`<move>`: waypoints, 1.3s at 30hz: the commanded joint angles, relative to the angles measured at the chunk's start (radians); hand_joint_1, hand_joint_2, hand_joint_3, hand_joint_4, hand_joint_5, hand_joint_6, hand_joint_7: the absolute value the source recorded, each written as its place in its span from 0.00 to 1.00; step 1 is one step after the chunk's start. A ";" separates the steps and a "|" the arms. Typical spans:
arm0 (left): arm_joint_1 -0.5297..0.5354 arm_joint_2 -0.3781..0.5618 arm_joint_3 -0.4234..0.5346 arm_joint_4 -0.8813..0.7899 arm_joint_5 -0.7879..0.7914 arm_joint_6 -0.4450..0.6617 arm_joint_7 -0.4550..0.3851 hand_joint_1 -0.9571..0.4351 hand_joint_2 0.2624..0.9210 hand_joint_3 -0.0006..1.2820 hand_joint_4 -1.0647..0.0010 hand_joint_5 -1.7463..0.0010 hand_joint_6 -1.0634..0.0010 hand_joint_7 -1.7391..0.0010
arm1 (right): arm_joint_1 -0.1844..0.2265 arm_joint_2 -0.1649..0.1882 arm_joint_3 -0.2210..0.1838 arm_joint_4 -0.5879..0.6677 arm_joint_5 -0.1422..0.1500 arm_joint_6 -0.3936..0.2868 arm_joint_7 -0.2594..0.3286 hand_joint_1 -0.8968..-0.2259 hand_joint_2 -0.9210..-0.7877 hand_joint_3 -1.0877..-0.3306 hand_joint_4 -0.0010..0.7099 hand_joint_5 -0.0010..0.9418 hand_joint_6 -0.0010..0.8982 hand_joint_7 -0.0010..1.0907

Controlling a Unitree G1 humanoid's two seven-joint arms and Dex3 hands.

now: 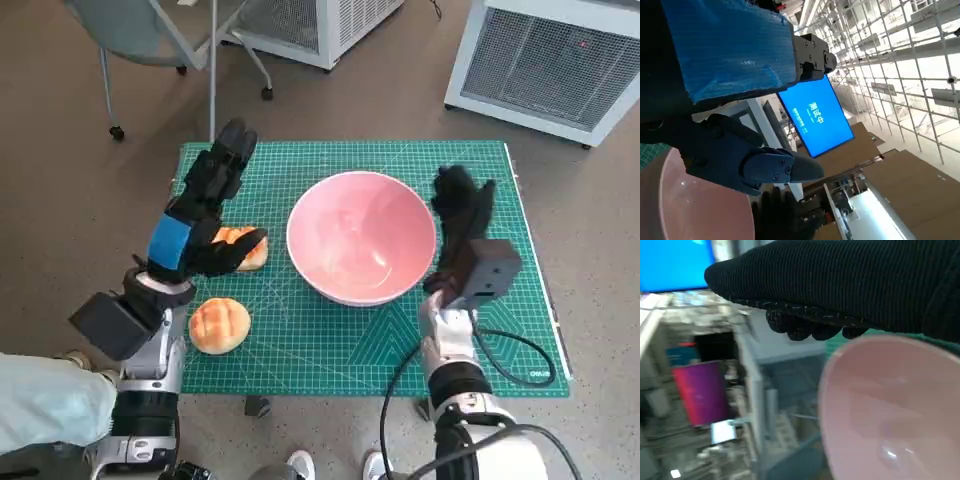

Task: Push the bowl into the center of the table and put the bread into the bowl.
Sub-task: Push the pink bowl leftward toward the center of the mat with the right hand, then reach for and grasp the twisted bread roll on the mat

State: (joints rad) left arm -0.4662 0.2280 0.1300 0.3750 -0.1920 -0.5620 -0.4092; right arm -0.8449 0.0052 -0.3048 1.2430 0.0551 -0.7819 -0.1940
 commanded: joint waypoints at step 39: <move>-0.135 -0.057 -0.042 -0.027 -0.040 -0.004 -0.019 0.23 1.00 0.25 0.86 1.00 0.85 0.97 | 0.417 -0.300 0.184 -1.198 0.211 0.303 0.551 0.31 0.00 0.45 0.20 0.00 0.00 0.48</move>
State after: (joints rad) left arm -0.5817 0.1705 0.0863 0.3597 -0.2097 -0.5622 -0.4136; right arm -0.4554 -0.2898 -0.1137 0.0561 0.2713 -0.5046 0.3558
